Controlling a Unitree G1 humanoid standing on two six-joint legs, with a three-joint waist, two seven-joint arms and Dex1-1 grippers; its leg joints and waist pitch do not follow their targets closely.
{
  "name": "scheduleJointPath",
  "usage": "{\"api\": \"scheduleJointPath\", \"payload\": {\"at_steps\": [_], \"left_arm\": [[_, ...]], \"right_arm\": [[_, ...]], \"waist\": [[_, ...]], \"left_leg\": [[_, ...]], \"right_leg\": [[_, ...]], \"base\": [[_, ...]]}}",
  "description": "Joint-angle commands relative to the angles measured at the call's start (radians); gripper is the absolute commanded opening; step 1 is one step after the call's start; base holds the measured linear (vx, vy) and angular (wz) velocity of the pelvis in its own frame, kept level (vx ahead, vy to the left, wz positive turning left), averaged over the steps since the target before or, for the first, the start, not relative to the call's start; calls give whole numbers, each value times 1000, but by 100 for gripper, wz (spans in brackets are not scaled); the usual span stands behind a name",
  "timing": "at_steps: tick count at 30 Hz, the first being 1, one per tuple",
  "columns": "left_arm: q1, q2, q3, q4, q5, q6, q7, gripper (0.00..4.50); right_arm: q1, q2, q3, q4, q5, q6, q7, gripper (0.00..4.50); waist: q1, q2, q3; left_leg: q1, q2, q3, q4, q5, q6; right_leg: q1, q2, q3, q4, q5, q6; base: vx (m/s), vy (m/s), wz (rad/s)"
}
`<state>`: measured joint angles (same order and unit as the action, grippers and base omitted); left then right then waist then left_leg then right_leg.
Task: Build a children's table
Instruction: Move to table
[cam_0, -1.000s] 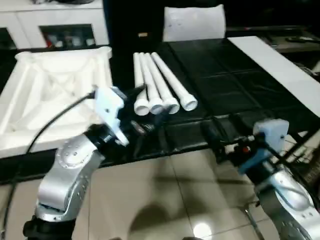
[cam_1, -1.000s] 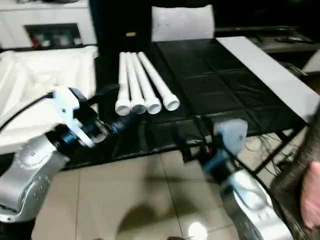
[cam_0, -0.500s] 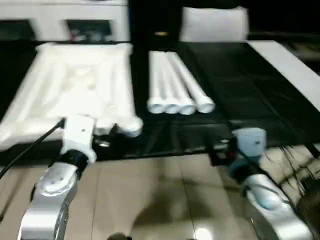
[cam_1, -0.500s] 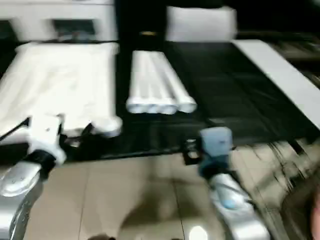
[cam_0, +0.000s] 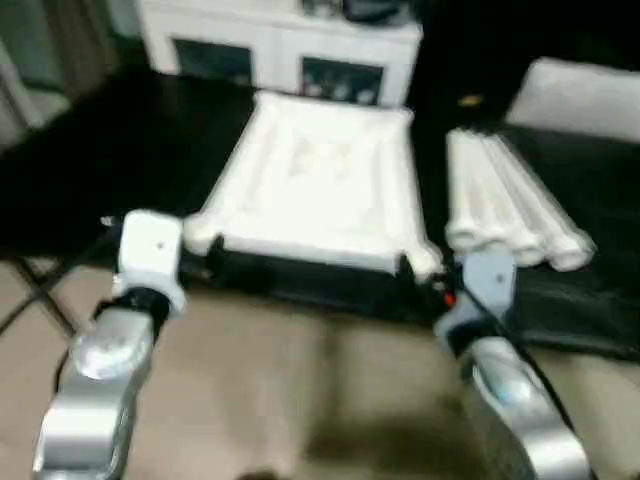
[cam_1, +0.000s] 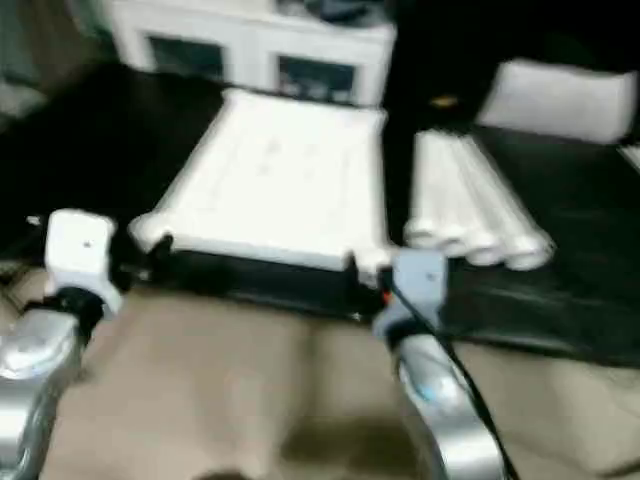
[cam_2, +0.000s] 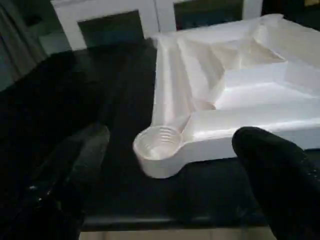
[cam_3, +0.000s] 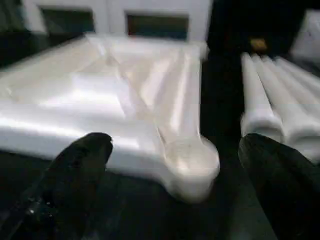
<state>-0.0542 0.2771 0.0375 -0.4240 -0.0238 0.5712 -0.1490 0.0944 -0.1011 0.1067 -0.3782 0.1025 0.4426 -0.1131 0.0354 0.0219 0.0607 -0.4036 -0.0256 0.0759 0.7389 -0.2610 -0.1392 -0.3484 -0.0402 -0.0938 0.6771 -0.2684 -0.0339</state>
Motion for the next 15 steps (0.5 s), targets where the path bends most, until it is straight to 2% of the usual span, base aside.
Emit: {"api": "scheduleJointPath", "payload": {"at_steps": [1, 2, 3, 4, 5, 6, 7, 8, 9, 10, 11, 12, 13, 14, 15], "left_arm": [[-17, -1, -16, 2, -4, 6, -13, 447], [-21, -11, -16, 3, -21, 24, -23, 447], [-23, -18, -18, 5, -30, 36, -30, 447], [-24, -34, -21, 12, -38, 47, -32, 447], [-25, -41, -24, 18, -39, 49, -29, 447], [-24, -46, -26, 25, -37, 45, -25, 447], [-20, -48, -27, 32, -33, 29, -21, 447], [-16, -49, -30, 35, -29, 19, -18, 447], [-10, -52, -36, 41, -24, 12, -9, 447], [-8, -59, -38, 44, -24, 8, -2, 447], [-4, -63, -39, 47, -22, 5, 4, 447], [-6, -63, -49, 52, -10, 11, 10, 447], [-14, -65, -64, 57, 2, 21, 15, 447], [-16, -68, -70, 59, 8, 16, 19, 447], [-18, -82, -67, 52, -3, 35, 19, 447]], "right_arm": [[8, 14, -24, -5, -13, 14, -17, 450], [13, 24, -34, -9, -11, 22, -28, 450], [16, 28, -40, -13, -14, 33, -37, 450], [17, 27, -44, -14, -23, 46, -46, 450], [15, 24, -45, -12, -25, 46, -44, 450], [12, 33, -51, -14, -5, 37, -36, 450], [8, 28, -43, -20, 1, 43, -22, 450], [4, 20, -31, -21, -10, 41, -17, 450], [-2, 3, -13, -17, -45, 26, -16, 450], [-6, 5, -19, -14, -47, 19, -20, 450], [-7, 15, -33, -13, -48, 16, -35, 450], [-13, 22, -57, -10, -50, 19, -48, 450], [-22, 17, -75, -6, -45, 22, -42, 450], [-27, 20, -90, -7, -26, 32, -33, 450], [-32, 22, -104, -16, -4, 50, -21, 450]], "waist": [[-35, 27, -12], [-47, 71, -9], [-72, 77, 1], [-31, 84, 5], [-43, 76, -7], [-49, 50, -43], [-57, -23, -102], [-89, -17, -122], [-121, 18, -72], [-81, 71, -33], [-124, 64, 2], [-144, 50, 2], [-90, 71, 10], [-91, 34, -34], [-96, -26, -76]], "left_leg": [[95, 286, -243, 78, -246, -68], [85, 304, -274, -44, -561, -125], [-45, 181, -227, -266, -902, -293], [-42, 129, -163, -319, -937, -323], [-44, 113, -141, -326, -881, -329], [-41, 61, -84, -323, -653, -435], [73, 131, -84, 4, -268, -345], [72, 186, -113, 52, -17, -181], [-24, 305, -208, 92, 75, -77], [92, 327, -288, 30, -178, -174], [4, 288, -252, -166, -496, -282], [-105, 183, -187, -300, -996, -283], [-116, 168, -169, -340, -1090, -212], [-96, 154, -96, -258, -854, -126], [31, 148, -74, -17, -441, -119]], "right_leg": [[-15, -241, 73, -143, -256, -108], [-5, -160, 29, -22, -198, -52], [19, -9, -12, 133, -113, 45], [21, 20, -27, 156, -84, 1], [39, 14, -29, 145, -85, -34], [78, -18, -31, 81, -149, -112], [-11, -272, 74, -58, -254, -158], [17, -336, 102, -99, -121, -136], [100, -429, 98, -103, 38, -220], [24, -241, 5, 3, -76, -75], [-1, -101, -1, 137, -115, -12], [86, -34, -39, 165, -151, 22], [99, -38, -24, 185, -197, 4], [88, -67, 20, 138, -279, -48], [-27, -228, 91, -45, -493, -79]], "base": [[-73, 285, -11], [-73, 285, -11], [-119, 293, -16], [-126, 212, 2], [-126, 212, 2], [-111, 143, 6], [0, 0, 0], [0, 0, 0], [73, 1, -25], [-87, 171, -16], [-87, 171, -16], [-216, 196, -10], [-195, 70, -2], [-195, 70, -2], [-104, -17, 20]]}}
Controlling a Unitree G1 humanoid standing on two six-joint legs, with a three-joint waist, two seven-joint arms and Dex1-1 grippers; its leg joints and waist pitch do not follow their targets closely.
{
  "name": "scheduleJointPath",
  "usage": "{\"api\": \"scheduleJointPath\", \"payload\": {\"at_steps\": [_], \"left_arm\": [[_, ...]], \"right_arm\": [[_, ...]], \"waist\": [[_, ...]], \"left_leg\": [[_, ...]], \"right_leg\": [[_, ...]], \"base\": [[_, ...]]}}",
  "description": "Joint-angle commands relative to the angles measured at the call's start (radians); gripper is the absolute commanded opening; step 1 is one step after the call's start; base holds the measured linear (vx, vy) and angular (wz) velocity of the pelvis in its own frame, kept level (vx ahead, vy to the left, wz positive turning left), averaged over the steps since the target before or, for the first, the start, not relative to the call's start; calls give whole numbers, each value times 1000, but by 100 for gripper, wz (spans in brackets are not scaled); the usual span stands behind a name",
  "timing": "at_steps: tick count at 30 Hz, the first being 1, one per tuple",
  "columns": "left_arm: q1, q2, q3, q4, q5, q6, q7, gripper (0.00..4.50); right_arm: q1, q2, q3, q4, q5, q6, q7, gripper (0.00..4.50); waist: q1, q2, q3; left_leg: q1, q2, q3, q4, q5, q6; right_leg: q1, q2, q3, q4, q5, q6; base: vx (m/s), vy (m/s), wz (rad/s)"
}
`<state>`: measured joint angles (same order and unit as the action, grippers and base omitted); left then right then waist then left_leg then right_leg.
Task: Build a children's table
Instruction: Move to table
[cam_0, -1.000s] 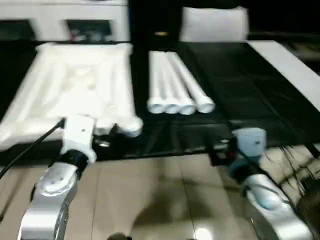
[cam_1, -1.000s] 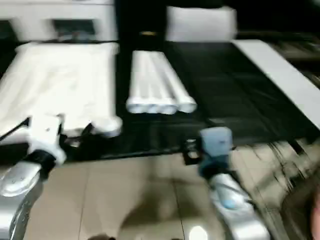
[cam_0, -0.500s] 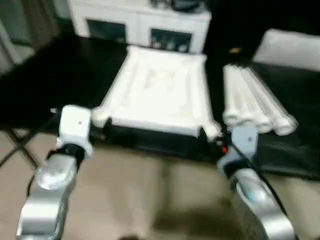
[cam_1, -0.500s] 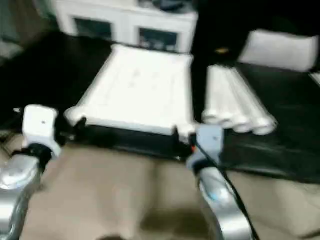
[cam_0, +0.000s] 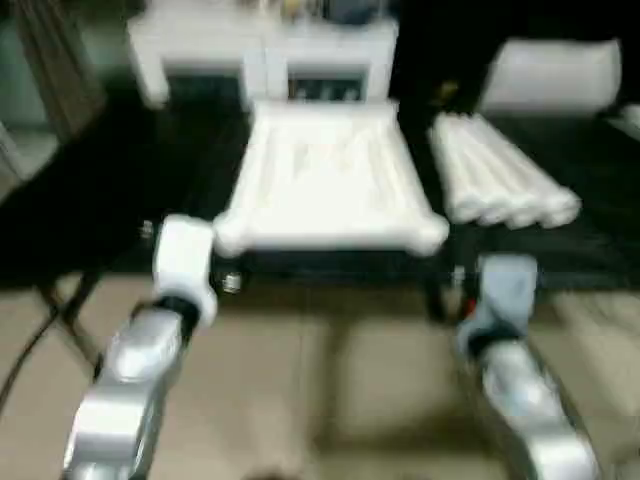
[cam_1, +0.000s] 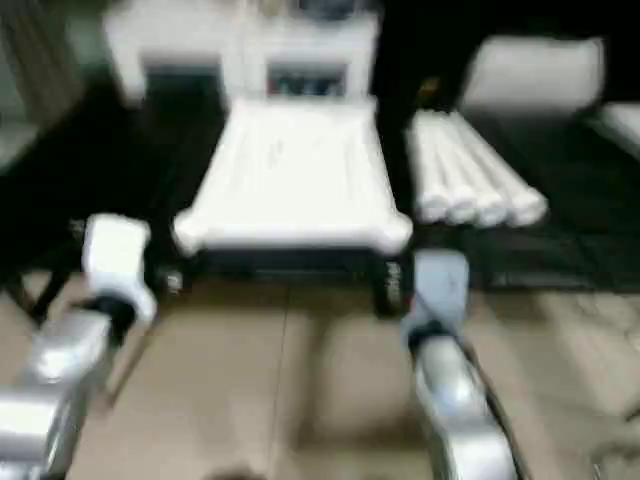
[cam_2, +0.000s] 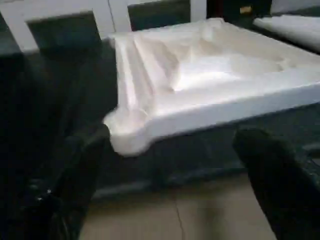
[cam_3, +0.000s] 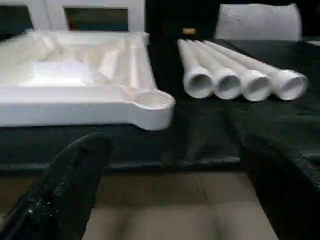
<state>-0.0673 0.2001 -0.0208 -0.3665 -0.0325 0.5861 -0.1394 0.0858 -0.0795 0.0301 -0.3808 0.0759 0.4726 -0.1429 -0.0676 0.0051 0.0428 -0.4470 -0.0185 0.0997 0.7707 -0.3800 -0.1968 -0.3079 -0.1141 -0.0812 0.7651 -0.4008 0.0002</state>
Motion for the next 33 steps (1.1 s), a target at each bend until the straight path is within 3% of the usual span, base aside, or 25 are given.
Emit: {"api": "scheduleJointPath", "payload": {"at_steps": [1, 2, 3, 4, 5, 6, 7, 8, 9, 10, 11, 12, 13, 14, 15, 16, 17, 18, 20, 21, 24, 27, 29, 30, 33], "left_arm": [[-4, -13, -4, -13, -4, 34, 8, 447], [-4, -14, -4, -18, -10, 40, 2, 447], [-4, -16, -4, -16, -17, 41, -6, 447], [-4, -16, -9, -7, -12, 38, -4, 447], [-10, -18, -19, 1, -3, 28, 3, 447], [-4, -17, -24, -3, -3, 15, -1, 447], [1, -15, -30, -11, -4, 6, -4, 447], [4, -9, -38, -26, -1, 1, -8, 447], [10, -7, -39, -45, 3, 5, -12, 447], [13, -6, -40, -56, 6, 8, -13, 447], [16, -10, -29, -63, 6, 18, -6, 447], [17, -11, -26, -64, 5, 22, -5, 447], [20, -27, -7, -46, -21, 13, -5, 447], [22, -35, 0, -41, -32, 8, -5, 447], [22, -35, 0, -41, -32, 8, -5, 447], [10, -36, 1, -30, -30, 21, 2, 447], [-3, -37, -5, -23, -21, 25, 12, 447], [-11, -37, -8, -19, -17, 26, 17, 447], [-28, -45, -4, -9, -4, 9, 37, 447], [-29, -44, -4, -6, 2, -2, 42, 447], [-18, -37, -11, -2, 4, -8, 26, 447], [-12, -38, -9, -10, -1, -5, 21, 447], [-12, -34, -15, -18, -3, -13, 16, 447], [-14, -33, -17, -18, -6, -19, 12, 447], [-24, -31, -21, -12, -8, -45, 2, 447]], "right_arm": [[-26, 0, -33, -23, 35, 31, 16, 450], [-29, -3, -36, -32, 44, 34, 25, 450], [-33, -6, -36, -34, 47, 31, 31, 450], [-39, -16, -39, -30, 45, 28, 35, 450], [-50, -28, -46, -21, 39, 23, 40, 450], [-54, -38, -45, -17, 22, 13, 38, 450], [-58, -42, -46, -15, 10, 7, 40, 450], [-67, -42, -50, -17, 19, 12, 51, 450], [-80, -36, -53, -17, 26, 10, 57, 450], [-87, -32, -55, -17, 32, 9, 60, 450], [-102, -31, -47, -7, 31, 13, 65, 450], [-107, -29, -46, -1, 31, 13, 64, 450], [-117, -19, -44, 24, 30, 31, 53, 450], [-117, -17, -44, 27, 29, 48, 47, 450], [-117, -17, -44, 27, 29, 48, 47, 450], [-120, -15, -45, 10, 52, 76, 58, 450], [-120, -17, -47, -2, 68, 86, 75, 450], [-121, -20, -46, -5, 74, 88, 84, 450], [-128, -27, -23, 26, 59, 99, 106, 450], [-133, -26, -20, 36, 57, 98, 110, 450], [-149, -25, -18, 47, 59, 99, 125, 450], [-162, -13, -33, 27, 86, 128, 123, 450], [-167, 1, -43, 15, 103, 141, 120, 450], [-169, 5, -45, 14, 99, 141, 115, 450], [-173, 7, -53, 18, 67, 103, 95, 450]], "waist": [[-28, 23, -43], [-53, 6, -28], [-34, 49, -24], [-46, 92, -16], [-38, 61, -11], [-43, 61, 9], [-47, 25, -3], [-46, -13, -11], [-35, -22, -21], [-29, -28, -31], [-18, -32, -37], [-6, -31, -38], [4, -26, -28], [5, -27, -18], [6, -29, -10], [1, -29, -9], [1, -56, -11], [10, -38, -11], [10, -25, -14], [10, -28, -17], [16, -42, -19], [19, -42, -20], [22, -46, -25], [26, -38, -28], [27, -41, -25]], "left_leg": [[61, 219, -156, 131, 46, 34], [9, 225, -162, 101, 112, 33], [18, 210, -175, -64, 52, -65], [50, 195, -221, -150, -59, -148], [54, 261, -212, -240, -552, -94], [44, 229, -186, -237, -684, -13], [41, 188, -134, -195, -597, 57], [39, 177, -114, -177, -475, 86], [52, 169, -88, -156, -259, 119], [55, 171, -77, -150, -143, 141], [50, 178, -62, -172, 53, 180], [53, 189, -47, -201, 137, 198], [61, 194, -33, -218, 43, 199], [66, 194, -26, -221, -61, 183], [75, 194, -21, -213, -165, 158], [105, 192, -19, -187, -298, 102], [102, 194, -17, -190, -303, 100], [89, 208, -28, -214, -322, 91], [76, 228, -39, -241, -364, 72], [60, 233, -39, -256, -331, 66], [55, 231, -25, -259, -242, 73], [64, 231, -12, -256, -213, 84], [64, 235, -3, -258, -166, 88], [69, 236, 2, -258, -162, 85], [98, 235, 5, -256, -337, 73]], "right_leg": [[-42, -329, 142, -257, -311, -250], [18, -285, 78, -219, -300, -247], [29, -71, -55, -102, -220, -195], [-21, 22, -34, 5, -123, -122], [-46, 9, 17, -13, -16, -15], [-36, -10, 36, -65, -13, -16], [-24, -44, 59, -151, -236, -21], [-21, -64, 69, -188, -381, -18], [-34, -87, 81, -239, -577, -14], [-33, -93, 87, -247, -573, -22], [-21, -81, 82, -251, -434, -57], [-14, -59, 65, -245, -268, -83], [-28, -48, 62, -252, -278, -86], [-42, -45, 60, -263, -376, -79], [-61, -49, 56, -276, -505, -58], [-92, -47, 38, -304, -667, -6], [-90, -42, 31, -306, -665, 8], [-72, -39, 29, -285, -581, 3], [-54, -33, 29, -267, -426, -12], [-40, -33, 34, -256, -308, -31], [-37, -40, 42, -250, -209, -63], [-48, -38, 52, -251, -213, -69], [-48, -31, 60, -242, -146, -77], [-49, -27, 65, -239, -126, -78], [-57, -25, 64, -253, -294, -59]], "base": [[-39, 36, -28], [-39, 36, -28], [-38, 83, -35], [0, 0, 0], [-101, 41, 13], [-173, -22, 9], [-208, -73, 6], [-127, -82, -3], [-97, -116, -3], [-100, -126, -3], [-100, -126, -3], [-85, -108, -5], [-93, -84, -4], [-93, -84, -4], [-61, -61, -3], [-62, -34, 1], [-62, -34, 1], [-56, -4, 0], [0, 0, 0], [0, 0, 0], [3, 55, -11], [0, 0, 0], [26, 21, -3], [0, 0, 0], [43, 6, 0]]}}
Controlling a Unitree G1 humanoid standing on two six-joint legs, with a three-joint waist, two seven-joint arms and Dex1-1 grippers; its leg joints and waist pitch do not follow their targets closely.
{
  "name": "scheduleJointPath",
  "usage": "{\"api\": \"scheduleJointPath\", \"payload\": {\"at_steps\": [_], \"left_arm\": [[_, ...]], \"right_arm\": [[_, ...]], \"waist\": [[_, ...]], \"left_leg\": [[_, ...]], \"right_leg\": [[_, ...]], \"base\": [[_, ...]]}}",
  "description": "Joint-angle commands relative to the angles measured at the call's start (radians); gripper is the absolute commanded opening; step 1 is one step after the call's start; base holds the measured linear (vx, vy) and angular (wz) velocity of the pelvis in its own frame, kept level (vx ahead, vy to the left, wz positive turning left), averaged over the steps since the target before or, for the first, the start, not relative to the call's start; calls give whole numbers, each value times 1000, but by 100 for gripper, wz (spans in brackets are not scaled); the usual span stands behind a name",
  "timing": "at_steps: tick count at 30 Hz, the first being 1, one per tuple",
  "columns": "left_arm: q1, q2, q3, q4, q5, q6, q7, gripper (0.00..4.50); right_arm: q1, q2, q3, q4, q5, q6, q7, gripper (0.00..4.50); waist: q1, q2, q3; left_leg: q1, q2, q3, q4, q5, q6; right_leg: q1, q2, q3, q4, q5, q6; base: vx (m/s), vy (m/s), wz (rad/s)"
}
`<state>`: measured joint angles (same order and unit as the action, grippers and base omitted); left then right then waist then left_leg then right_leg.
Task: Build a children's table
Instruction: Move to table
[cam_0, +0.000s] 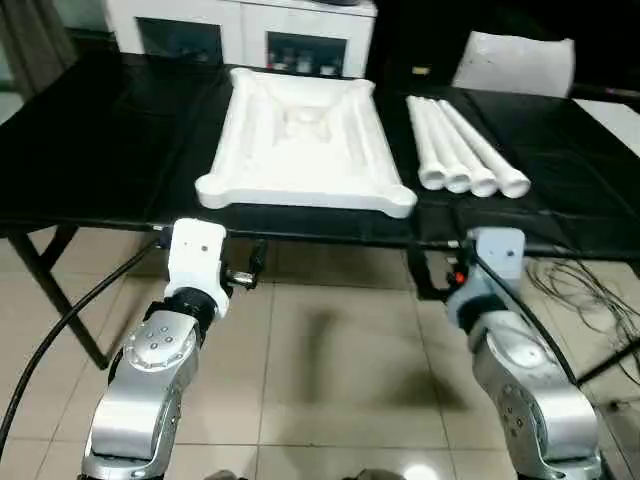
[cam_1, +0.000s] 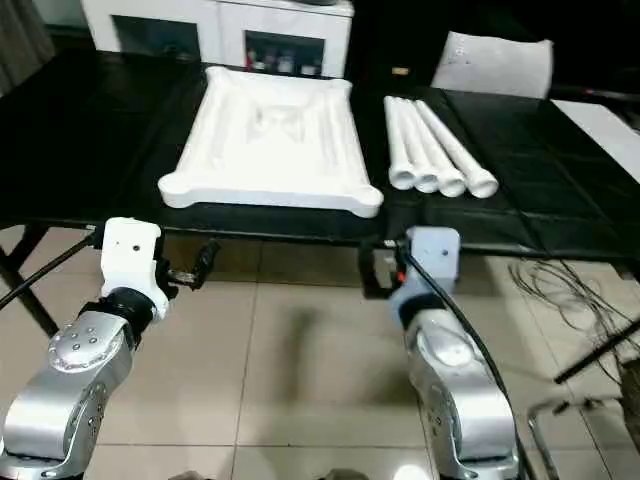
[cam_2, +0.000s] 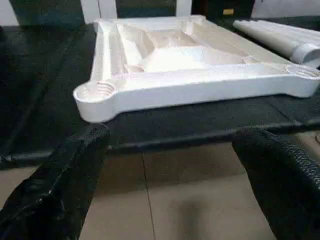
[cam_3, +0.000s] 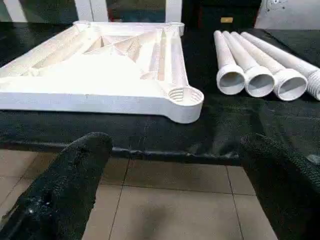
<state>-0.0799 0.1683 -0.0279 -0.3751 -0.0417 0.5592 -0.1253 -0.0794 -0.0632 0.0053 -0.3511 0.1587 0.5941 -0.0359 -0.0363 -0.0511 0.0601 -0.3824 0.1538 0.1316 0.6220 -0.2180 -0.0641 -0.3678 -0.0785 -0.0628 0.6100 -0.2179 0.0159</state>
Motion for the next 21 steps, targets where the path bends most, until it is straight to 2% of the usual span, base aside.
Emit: {"api": "scheduleJointPath", "payload": {"at_steps": [1, 2, 3, 6, 7, 8, 9, 10, 11, 12, 13, 14, 15, 16, 17, 18, 19, 20, 21], "left_arm": [[-12, 3, -15, -5, 2, -19, -13, 447], [-12, 4, -15, -5, 3, -19, -13, 447], [-13, 4, -17, -8, 6, -15, -12, 447], [-14, 4, -16, -15, 6, -8, -10, 447], [-14, 4, -15, -23, 4, -6, -11, 447], [-15, 4, -14, -28, 4, -3, -10, 447], [-15, 4, -14, -32, 4, -1, -8, 447], [-14, 3, -15, -35, 4, 0, -8, 447], [-14, 4, -16, -38, 5, -1, -7, 447], [-14, 4, -16, -41, 6, -3, -7, 447], [-15, 5, -17, -45, 9, -4, -5, 447], [-16, 5, -16, -46, 10, -4, -4, 447], [-17, 5, -17, -47, 12, -4, -1, 447], [-20, 5, -18, -50, 12, -2, 0, 447], [-23, 4, -20, -53, 12, 1, 1, 447], [-27, 4, -22, -53, 13, 2, 1, 447], [-33, 5, -25, -54, 14, 1, 1, 447], [-33, 5, -25, -54, 14, 1, 1, 447], [-37, 7, -27, -54, 20, -3, 3, 447]], "right_arm": [[-9, -13, -27, -12, -23, -29, -12, 450], [-9, -13, -27, -12, -23, -29, -11, 450], [-10, -14, -29, -14, -22, -25, -8, 450], [-15, -36, -17, -16, -40, -30, 2, 450], [-17, -42, -11, -24, -34, -24, 13, 450], [-18, -43, -10, -29, -29, -20, 20, 450], [-18, -44, -8, -33, -25, -18, 26, 450], [-18, -46, -6, -37, -23, -16, 31, 450], [-18, -50, 1, -42, -21, -14, 40, 450], [-18, -52, 6, -46, -17, -11, 48, 450], [-19, -56, 13, -50, -17, -13, 57, 450], [-20, -57, 15, -51, -18, -16, 60, 450], [-20, -57, 17, -54, -12, -18, 67, 450], [-20, -65, 22, -58, -20, -23, 71, 450], [-20, -69, 25, -61, -23, -22, 73, 450], [-21, -70, 25, -63, -23, -20, 73, 450], [-20, -68, 23, -67, -21, -16, 75, 450], [-20, -67, 22, -67, -21, -16, 75, 450], [-21, -64, 19, -68, -20, -13, 79, 450]], "waist": [[-4, 19, -45], [-4, 20, -46], [-7, 21, -45], [-7, 19, -52], [-2, 16, -66], [-2, 14, -68], [0, 12, -77], [3, 13, -83], [-3, 26, -88], [-7, 29, -85], [-14, 18, -60], [-14, 5, -54], [13, -16, -54], [72, -52, -62], [81, -18, -83], [80, -14, -77], [74, 27, -83], [55, 55, -80], [-22, 64, -78]], "left_leg": [[40, 62, -27, -108, -545, -42], [43, 61, -25, -110, -551, -34], [42, 60, -22, -113, -548, -15], [43, 56, -10, -115, -458, 24], [34, 46, 7, -112, -295, 78], [35, 44, 11, -110, -251, 99], [22, 36, 14, -100, -139, 139], [23, 28, 16, -90, -38, 180], [75, 44, 29, -91, -16, 150], [135, 70, 37, -97, -8, 107], [200, 122, 34, -111, -15, 44], [200, 115, 52, -110, -61, 25], [140, 33, 107, -79, -124, -21], [-16, -23, 65, 3, -154, 35], [-33, -2, 31, 42, -124, 61], [-57, 23, 1, 64, -93, 77], [-49, 35, -16, -32, 87, 57], [21, 60, -32, -66, 134, 80], [182, 159, -150, -79, 239, 265]], "right_leg": [[12, -55, 39, -107, -518, -72], [18, -52, 36, -107, -515, -78], [29, -46, 33, -107, -499, -94], [53, -44, 37, -103, -376, -147], [87, -43, 40, -98, -226, -185], [90, -42, 40, -96, -187, -197], [113, -38, 39, -88, -98, -212], [119, -31, 40, -75, 10, -225], [92, -13, 52, -60, 40, -238], [51, 10, 56, -40, 56, -245], [-21, 3, 38, -8, 13, -210], [-16, -4, 45, -10, 5, -213], [65, 18, 112, -28, 50, -241], [200, -41, 204, -65, 177, -261], [225, -102, 239, -68, 284, -301], [222, -138, 248, -72, 374, -336], [190, -3, 121, -1, 559, -269], [125, 35, 59, 21, 436, -211], [-59, 33, 15, 109, -34, -106]], "base": [[121, 9, -3], [89, 5, -4], [104, -1, -5], [123, -5, -2], [124, -2, -1], [124, -2, -1], [123, 2, 0], [184, 8, -3], [184, 8, -3], [201, -2, -34], [165, -9, -60], [165, -9, -60], [169, -3, -60], [150, 10, -32], [150, 10, -32], [111, 32, -12], [51, 21, -12], [46, 42, -21], [98, -2, -4]]}}
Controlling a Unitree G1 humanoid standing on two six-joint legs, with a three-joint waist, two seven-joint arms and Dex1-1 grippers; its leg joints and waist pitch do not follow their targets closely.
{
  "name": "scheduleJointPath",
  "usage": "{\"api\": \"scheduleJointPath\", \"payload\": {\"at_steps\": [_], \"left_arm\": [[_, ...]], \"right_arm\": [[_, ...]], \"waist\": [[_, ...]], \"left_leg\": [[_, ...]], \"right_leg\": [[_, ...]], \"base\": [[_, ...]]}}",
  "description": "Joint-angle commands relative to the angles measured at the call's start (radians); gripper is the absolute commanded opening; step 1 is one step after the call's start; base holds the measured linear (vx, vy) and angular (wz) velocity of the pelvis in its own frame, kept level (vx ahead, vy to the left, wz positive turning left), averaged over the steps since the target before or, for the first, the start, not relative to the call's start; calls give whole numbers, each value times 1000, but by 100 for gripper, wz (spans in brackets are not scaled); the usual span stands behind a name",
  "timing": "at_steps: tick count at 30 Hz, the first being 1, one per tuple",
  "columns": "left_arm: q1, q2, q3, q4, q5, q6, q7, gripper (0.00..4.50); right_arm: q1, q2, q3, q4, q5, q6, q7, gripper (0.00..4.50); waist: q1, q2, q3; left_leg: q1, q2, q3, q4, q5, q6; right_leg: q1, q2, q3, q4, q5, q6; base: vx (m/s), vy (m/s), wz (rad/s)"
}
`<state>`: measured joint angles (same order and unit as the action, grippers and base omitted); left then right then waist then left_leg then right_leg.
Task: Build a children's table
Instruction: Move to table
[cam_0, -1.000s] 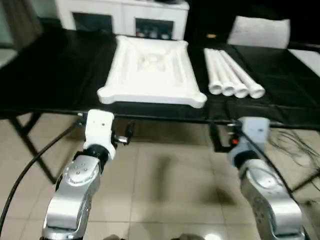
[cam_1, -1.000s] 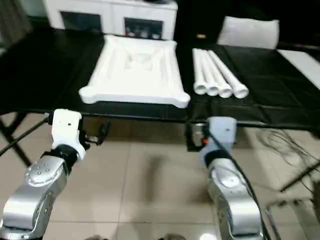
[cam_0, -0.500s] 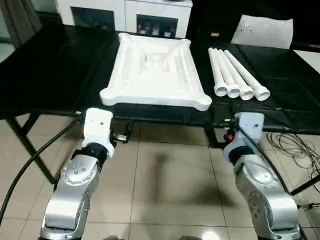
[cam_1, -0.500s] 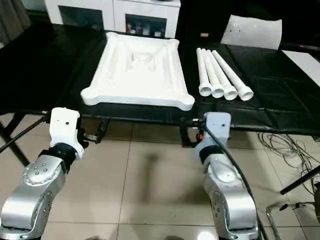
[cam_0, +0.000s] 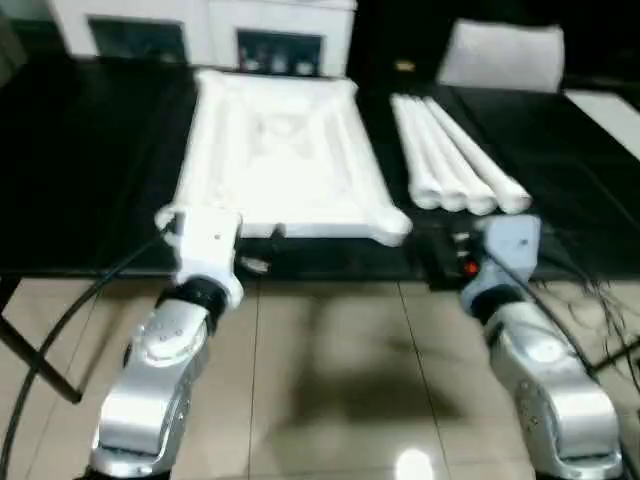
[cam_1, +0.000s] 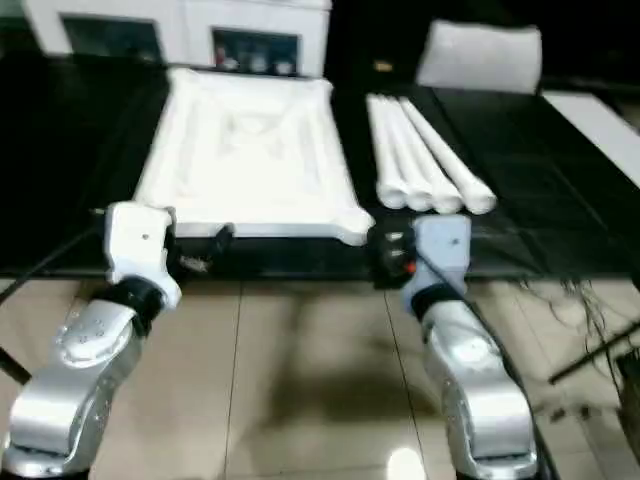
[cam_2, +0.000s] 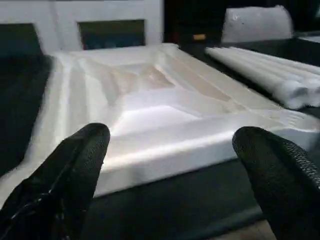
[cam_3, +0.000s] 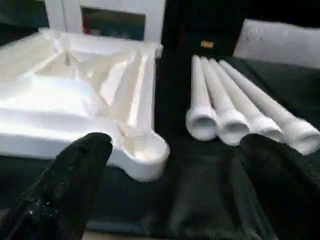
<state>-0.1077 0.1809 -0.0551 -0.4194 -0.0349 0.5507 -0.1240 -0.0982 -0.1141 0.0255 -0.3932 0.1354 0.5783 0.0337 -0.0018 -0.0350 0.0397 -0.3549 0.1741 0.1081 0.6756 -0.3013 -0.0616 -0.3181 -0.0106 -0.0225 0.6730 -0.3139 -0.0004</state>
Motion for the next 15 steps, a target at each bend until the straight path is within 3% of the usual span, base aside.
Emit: {"api": "scheduleJointPath", "payload": {"at_steps": [1, 2, 3, 4, 5, 6, 7, 8, 9, 10, 11, 12, 13, 14, 15], "left_arm": [[-13, -5, -2, -11, 16, 6, 4, 447], [-16, -7, -2, -12, 15, 10, 6, 447], [-18, -7, -1, -13, 14, 12, 7, 447], [-17, -8, -1, -14, 11, 16, 4, 447], [-17, -8, -1, -13, 11, 15, 3, 447], [-17, -9, -2, -13, 11, 15, 2, 447], [-13, -10, -8, -9, 11, 14, 1, 447], [-10, -11, -12, -7, 10, 12, -1, 447], [-9, -11, -16, -5, 9, 11, -2, 447], [-8, -11, -18, -4, 8, 10, -3, 447], [-7, -15, -19, 0, 8, 10, -4, 447], [-7, -19, -19, 4, 6, 10, -5, 447], [-8, -22, -18, 8, 5, 10, -3, 447], [-8, -24, -17, 12, 4, 8, -2, 447], [-9, -25, -17, 14, 4, 8, -2, 447]], "right_arm": [[-4, -11, -4, -27, 5, 6, 11, 450], [-5, -8, -7, -28, 11, 8, 17, 450], [-6, -8, -8, -31, 15, 9, 20, 450], [-6, -10, -7, -34, 21, 11, 20, 450], [-5, -10, -7, -34, 22, 10, 20, 450], [-5, -11, -6, -35, 23, 10, 19, 450], [1, -12, -9, -37, 26, 10, 22, 450], [5, -14, -10, -38, 23, 10, 22, 450], [9, -12, -11, -39, 20, 11, 23, 450], [11, -12, -11, -40, 19, 12, 24, 450], [17, -16, -8, -42, 8, 18, 23, 450], [22, -15, -10, -43, 9, 25, 23, 450], [26, -14, -14, -43, 11, 26, 22, 450], [28, -15, -17, -44, 10, 27, 19, 450], [29, -16, -18, -44, 9, 27, 18, 450]], "waist": [[-47, 33, -61], [-51, 31, -50], [-56, 22, -50], [-51, -25, -39], [-40, -49, -49], [-3, -52, -47], [21, -49, -55], [21, -51, -55], [18, -45, -51], [4, -5, -34], [-3, 24, -28], [-46, 61, -41], [-49, 40, -25], [-45, 43, -25], [-48, 34, -24]], "left_leg": [[168, 170, -129, -114, 336, 390], [139, 160, -102, -129, 317, 419], [132, 142, -84, -135, 305, 443], [85, 39, 8, -114, 137, 386], [55, -8, 32, -101, 35, 335], [-11, -49, 27, -6, -31, 249], [-50, -25, -3, 38, 25, 161], [-59, -23, -7, 37, 51, 128], [-71, -16, -10, 31, 80, 105], [-38, 12, 1, -67, 120, 82], [-19, 32, -4, -117, 65, 87], [109, 90, -7, -131, -68, 10], [146, 154, -20, -177, -274, -71], [152, 164, -17, -189, -302, -89], [154, 168, -8, -197, -291, -84]], "right_leg": [[-132, -80, -26, 63, -53, -12], [-131, -83, -31, 69, -18, 14], [-134, -84, -34, 64, 20, 25], [-89, -107, -2, -63, 139, -53], [-39, -110, 25, -91, 93, -53], [58, -219, 138, -162, -89, -203], [100, -246, 148, -167, -154, -309], [100, -230, 140, -161, -111, -346], [104, -221, 125, -155, -67, -372], [54, -146, 36, -152, -111, -359], [41, -110, 2, -139, -156, -307], [-49, -41, -2, -93, -172, -212], [-79, -60, -19, -34, -114, -138], [-82, -69, -28, -20, -60, -114], [-85, -77, -35, -15, -12, -99]], "base": [[140, 5, 1], [146, -17, 10], [85, 9, 8], [86, -43, 6], [86, -43, 6], [62, -40, -3], [54, -4, -8], [54, -4, -8], [77, -8, -7], [85, 40, -14], [85, 40, -14], [146, 54, -12], [144, 41, -32], [144, 41, -32], [86, 44, -62]]}}
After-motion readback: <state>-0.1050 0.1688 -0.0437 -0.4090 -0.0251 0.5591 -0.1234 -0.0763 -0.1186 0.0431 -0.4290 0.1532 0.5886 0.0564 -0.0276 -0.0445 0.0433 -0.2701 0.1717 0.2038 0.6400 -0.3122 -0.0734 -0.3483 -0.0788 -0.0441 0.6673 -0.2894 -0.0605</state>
